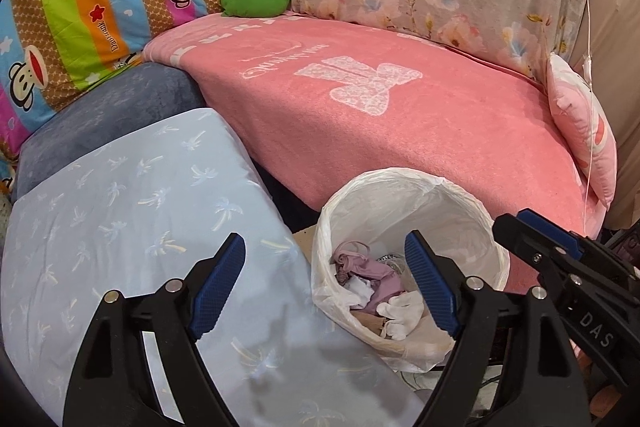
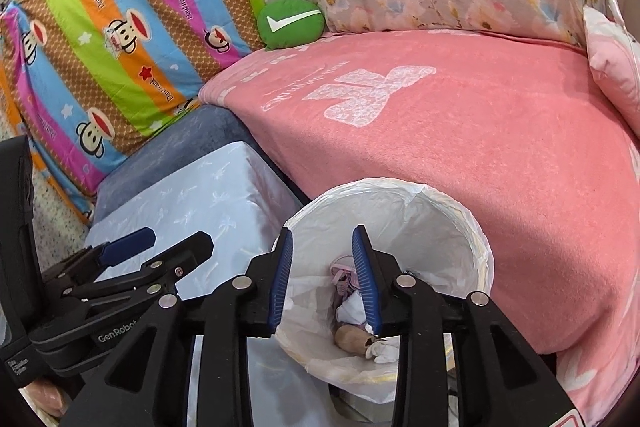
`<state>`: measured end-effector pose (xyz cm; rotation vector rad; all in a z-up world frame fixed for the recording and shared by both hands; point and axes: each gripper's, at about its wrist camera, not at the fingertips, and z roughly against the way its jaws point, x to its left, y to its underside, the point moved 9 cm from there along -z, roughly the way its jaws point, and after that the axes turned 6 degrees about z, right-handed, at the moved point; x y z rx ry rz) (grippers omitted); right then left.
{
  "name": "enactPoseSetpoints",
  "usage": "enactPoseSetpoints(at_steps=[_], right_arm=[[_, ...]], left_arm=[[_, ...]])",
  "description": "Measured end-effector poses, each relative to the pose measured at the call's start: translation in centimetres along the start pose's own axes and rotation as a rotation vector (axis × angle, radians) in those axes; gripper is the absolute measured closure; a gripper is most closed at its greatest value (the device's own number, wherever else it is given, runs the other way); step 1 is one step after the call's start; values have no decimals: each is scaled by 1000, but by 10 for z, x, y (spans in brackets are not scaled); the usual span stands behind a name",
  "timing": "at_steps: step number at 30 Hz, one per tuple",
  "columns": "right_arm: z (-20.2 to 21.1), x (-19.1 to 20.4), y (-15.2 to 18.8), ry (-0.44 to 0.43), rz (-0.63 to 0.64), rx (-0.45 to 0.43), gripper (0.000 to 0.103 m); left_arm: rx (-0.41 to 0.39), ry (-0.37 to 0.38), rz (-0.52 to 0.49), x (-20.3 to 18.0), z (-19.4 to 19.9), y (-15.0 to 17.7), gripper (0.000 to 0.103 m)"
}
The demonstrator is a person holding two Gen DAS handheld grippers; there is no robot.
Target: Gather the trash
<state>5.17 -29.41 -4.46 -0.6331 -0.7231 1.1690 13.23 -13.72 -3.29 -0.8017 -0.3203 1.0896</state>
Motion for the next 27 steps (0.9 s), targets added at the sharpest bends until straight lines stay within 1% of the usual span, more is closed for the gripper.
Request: enactPoseSetpoints(at_steps=[1, 2, 4, 7, 11, 13, 15, 18, 20, 24, 25, 27], right_arm=[[1, 1, 1, 4, 7, 4, 68], [3, 2, 2, 8, 11, 9, 67], [5, 3, 4, 15, 16, 17, 61], [8, 4, 9, 32, 35, 27, 57], [12, 6, 15, 61, 69, 33, 54], [13, 6, 17, 70, 75, 36, 49], [12, 5, 20, 80, 81, 41, 48], [12, 4, 23, 99, 93, 48, 46], [13, 3, 26, 111, 99, 51, 44], [12, 1, 29, 127, 112, 57, 36], [12, 1, 30, 130, 115, 59, 32], [11, 1, 32, 133, 117, 63, 27]], left_arm=[[-5, -10, 1, 2, 2, 0, 18], [-12, -19, 2, 4, 4, 1, 16], [-18, -29, 0, 7, 8, 2, 15], [-23, -48, -5, 10, 12, 5, 14], [-17, -73, -13, 14, 13, 11, 14], [-11, -80, -9, 17, 13, 14, 14], [-5, -83, -5, 18, 12, 16, 13], [-6, -97, 1, 21, 13, 19, 9], [-5, -98, 4, 21, 14, 22, 9], [3, -104, 7, 22, 13, 25, 9], [5, -106, 7, 22, 13, 27, 9], [8, -106, 7, 22, 13, 28, 9]])
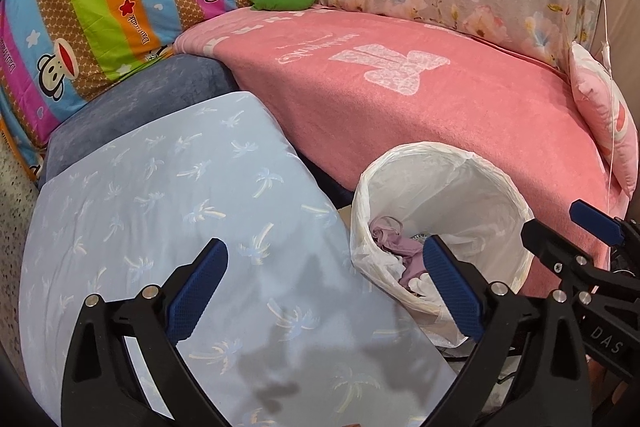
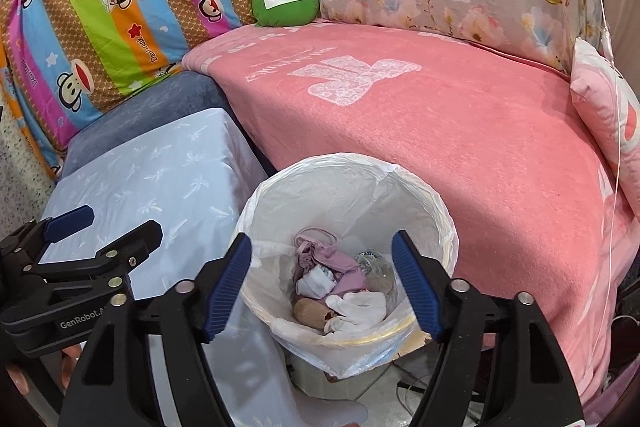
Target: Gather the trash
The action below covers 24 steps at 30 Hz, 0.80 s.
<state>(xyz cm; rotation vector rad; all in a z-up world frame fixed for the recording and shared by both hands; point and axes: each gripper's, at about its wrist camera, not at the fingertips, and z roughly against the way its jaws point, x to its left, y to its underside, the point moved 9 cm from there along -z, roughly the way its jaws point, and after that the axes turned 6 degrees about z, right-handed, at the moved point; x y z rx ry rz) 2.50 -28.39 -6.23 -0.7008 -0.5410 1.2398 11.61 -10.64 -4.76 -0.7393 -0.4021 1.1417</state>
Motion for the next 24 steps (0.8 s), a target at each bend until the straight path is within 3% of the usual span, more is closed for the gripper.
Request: enactPoseSetpoints(at_steps=[3, 11, 13, 24], right_arm=[[-1, 0, 3, -2, -1, 4, 19], [1, -4, 6, 16, -2, -2, 15], [1, -7, 7, 20, -1, -2, 6], [2, -6, 10, 41, 17, 0, 6]], left_arm=[[5, 0, 2, 0, 0, 2, 9], [19, -11, 5, 0, -2, 8, 9], [20, -14, 7, 0, -3, 8, 9], [14, -37, 2, -3, -2, 10, 9]])
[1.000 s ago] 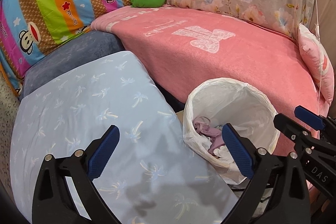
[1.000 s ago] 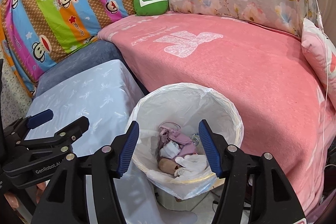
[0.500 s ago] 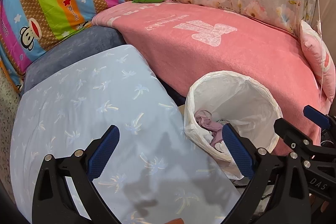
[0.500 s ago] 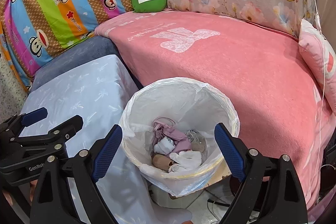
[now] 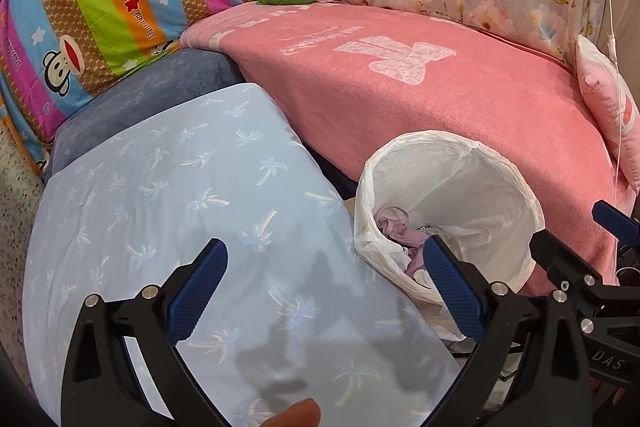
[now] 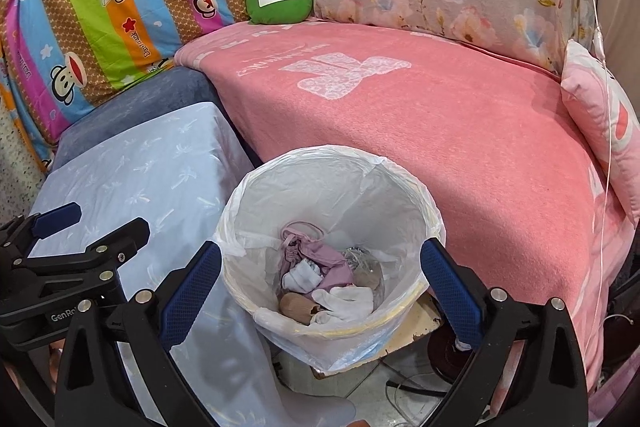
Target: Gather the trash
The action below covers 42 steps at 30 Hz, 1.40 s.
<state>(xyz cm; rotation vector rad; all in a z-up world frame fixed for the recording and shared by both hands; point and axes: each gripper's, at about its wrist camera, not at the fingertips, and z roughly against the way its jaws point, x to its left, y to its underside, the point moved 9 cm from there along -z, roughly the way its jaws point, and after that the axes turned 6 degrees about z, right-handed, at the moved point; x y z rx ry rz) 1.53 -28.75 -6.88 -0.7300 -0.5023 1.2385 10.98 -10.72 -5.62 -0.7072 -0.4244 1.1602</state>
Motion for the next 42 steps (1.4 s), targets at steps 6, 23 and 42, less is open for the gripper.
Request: enactPoseSetpoints(at_steps=[6, 23, 42], right_arm=[[1, 1, 2, 1, 5, 7, 6], [-2, 1, 8, 5, 5, 20, 6], [-4, -2, 14, 13, 2, 30, 6]], left_arm=[[0, -10, 2, 0, 0, 0, 9], [14, -43, 3, -1, -2, 5, 8], [39, -63, -4, -4, -6, 13, 8]])
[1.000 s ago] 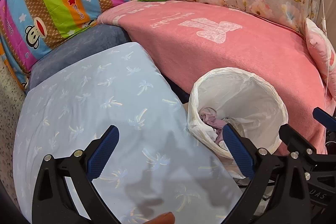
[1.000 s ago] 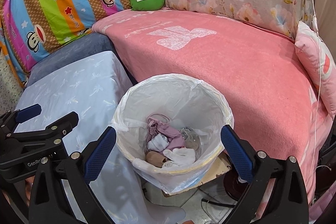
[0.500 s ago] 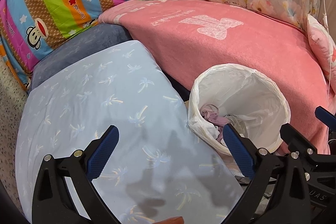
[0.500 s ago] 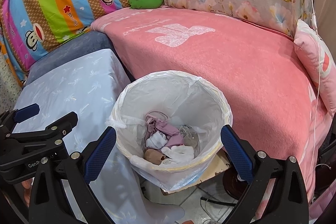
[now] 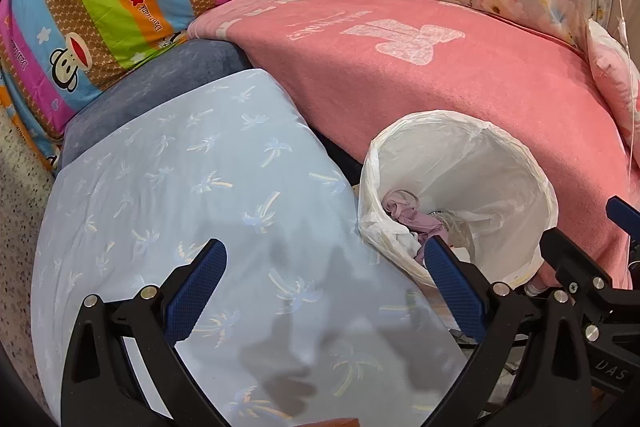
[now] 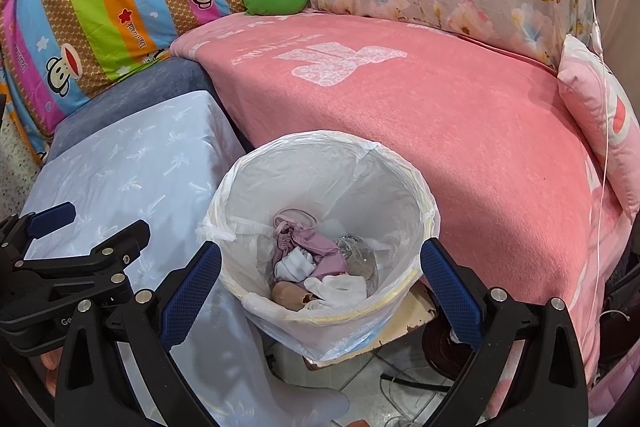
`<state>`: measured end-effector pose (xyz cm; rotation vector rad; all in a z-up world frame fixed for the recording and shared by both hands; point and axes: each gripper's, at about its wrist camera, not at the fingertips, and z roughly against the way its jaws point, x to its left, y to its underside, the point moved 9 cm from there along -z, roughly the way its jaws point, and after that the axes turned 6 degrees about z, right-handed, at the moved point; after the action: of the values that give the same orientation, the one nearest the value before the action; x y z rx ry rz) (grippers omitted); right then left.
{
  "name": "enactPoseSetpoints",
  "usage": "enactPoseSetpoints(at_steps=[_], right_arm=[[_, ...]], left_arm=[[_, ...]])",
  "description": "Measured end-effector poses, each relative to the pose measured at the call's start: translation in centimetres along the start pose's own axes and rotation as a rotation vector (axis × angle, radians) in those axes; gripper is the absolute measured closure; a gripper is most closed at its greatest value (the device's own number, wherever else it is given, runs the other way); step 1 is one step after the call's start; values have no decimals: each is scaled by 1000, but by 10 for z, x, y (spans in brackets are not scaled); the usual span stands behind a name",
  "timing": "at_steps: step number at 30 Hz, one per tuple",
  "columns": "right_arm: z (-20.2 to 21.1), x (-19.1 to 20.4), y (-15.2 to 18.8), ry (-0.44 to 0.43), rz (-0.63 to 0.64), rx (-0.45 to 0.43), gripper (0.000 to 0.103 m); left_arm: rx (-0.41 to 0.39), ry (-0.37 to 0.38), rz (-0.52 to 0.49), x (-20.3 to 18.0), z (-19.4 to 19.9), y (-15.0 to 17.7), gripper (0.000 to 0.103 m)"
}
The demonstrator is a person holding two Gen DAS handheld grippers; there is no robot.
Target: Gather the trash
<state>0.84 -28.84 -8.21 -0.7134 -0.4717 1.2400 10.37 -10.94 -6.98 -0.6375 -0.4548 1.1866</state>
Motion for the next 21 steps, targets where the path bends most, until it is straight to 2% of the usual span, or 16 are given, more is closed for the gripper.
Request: enactPoseSetpoints(at_steps=[6, 21], right_arm=[[0, 1, 1, 1, 0, 1, 6], [1, 2, 2, 3, 2, 3, 6]], left_arm=[[6, -15, 28, 5, -1, 1, 8], [-4, -26, 25, 7, 1, 2, 8]])
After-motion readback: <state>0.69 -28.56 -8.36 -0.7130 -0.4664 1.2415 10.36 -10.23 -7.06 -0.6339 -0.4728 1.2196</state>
